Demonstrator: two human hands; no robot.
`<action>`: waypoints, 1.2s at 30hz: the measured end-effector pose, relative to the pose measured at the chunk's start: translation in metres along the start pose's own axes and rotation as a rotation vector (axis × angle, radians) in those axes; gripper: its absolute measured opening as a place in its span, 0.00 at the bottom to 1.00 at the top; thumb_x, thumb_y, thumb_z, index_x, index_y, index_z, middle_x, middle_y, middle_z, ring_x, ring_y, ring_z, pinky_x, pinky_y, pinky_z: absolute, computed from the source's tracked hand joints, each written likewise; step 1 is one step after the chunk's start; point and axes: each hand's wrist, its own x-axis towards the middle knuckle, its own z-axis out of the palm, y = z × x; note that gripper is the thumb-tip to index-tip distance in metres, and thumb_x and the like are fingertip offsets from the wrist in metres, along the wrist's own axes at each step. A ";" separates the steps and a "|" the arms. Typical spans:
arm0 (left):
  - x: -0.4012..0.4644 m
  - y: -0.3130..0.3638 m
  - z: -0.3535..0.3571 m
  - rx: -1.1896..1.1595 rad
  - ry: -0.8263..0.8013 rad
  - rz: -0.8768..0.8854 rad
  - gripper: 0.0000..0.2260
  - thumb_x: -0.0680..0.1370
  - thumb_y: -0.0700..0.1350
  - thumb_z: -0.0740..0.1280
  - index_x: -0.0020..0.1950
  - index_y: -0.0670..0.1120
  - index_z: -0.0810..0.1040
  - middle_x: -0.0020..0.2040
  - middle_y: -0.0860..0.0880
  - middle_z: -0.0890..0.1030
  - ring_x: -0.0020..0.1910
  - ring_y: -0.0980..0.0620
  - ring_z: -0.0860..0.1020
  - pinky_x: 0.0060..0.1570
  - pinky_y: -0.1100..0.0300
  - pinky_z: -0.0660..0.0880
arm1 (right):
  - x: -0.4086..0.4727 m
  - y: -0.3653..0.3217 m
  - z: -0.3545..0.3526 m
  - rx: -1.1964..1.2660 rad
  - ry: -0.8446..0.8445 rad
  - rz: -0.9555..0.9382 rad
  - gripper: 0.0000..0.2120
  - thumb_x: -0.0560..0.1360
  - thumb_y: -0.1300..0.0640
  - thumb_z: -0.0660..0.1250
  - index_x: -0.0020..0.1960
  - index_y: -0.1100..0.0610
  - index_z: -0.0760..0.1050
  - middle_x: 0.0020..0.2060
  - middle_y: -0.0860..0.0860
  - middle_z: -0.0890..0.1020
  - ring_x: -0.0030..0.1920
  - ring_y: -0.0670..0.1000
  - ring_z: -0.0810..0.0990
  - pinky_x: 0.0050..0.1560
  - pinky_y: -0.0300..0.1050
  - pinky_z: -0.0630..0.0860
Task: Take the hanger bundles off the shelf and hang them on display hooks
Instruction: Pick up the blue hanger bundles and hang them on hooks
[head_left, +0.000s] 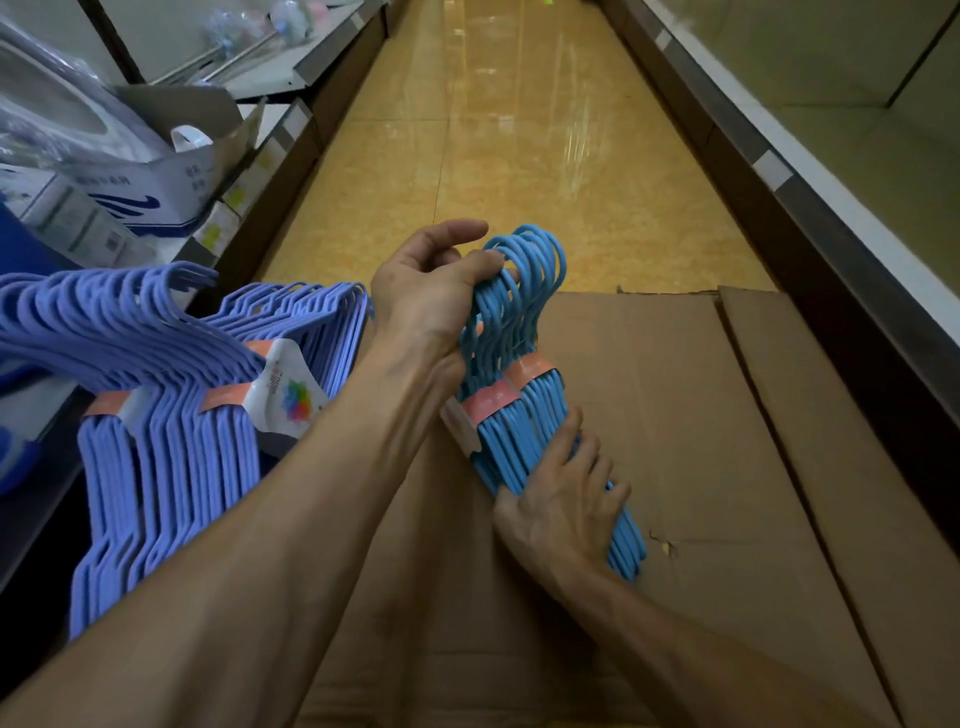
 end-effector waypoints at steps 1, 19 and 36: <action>0.000 0.002 0.004 -0.023 -0.010 0.002 0.12 0.71 0.28 0.72 0.41 0.47 0.82 0.34 0.47 0.71 0.44 0.41 0.78 0.55 0.40 0.78 | 0.003 0.004 -0.003 -0.006 0.016 -0.013 0.53 0.61 0.41 0.71 0.77 0.65 0.57 0.60 0.60 0.75 0.55 0.62 0.75 0.53 0.60 0.70; -0.100 0.222 0.102 -0.449 -0.035 -0.186 0.10 0.78 0.33 0.60 0.49 0.42 0.79 0.40 0.46 0.70 0.20 0.54 0.74 0.29 0.62 0.75 | 0.017 0.030 -0.279 -0.236 0.037 -0.170 0.47 0.70 0.51 0.71 0.80 0.62 0.50 0.68 0.62 0.70 0.62 0.64 0.74 0.63 0.67 0.66; -0.230 0.697 0.214 -0.450 -0.354 -0.025 0.07 0.80 0.36 0.59 0.52 0.45 0.74 0.35 0.50 0.80 0.35 0.52 0.78 0.38 0.61 0.76 | -0.025 -0.076 -0.764 -0.153 0.172 -0.302 0.39 0.69 0.57 0.69 0.77 0.58 0.57 0.59 0.56 0.77 0.55 0.61 0.78 0.53 0.61 0.71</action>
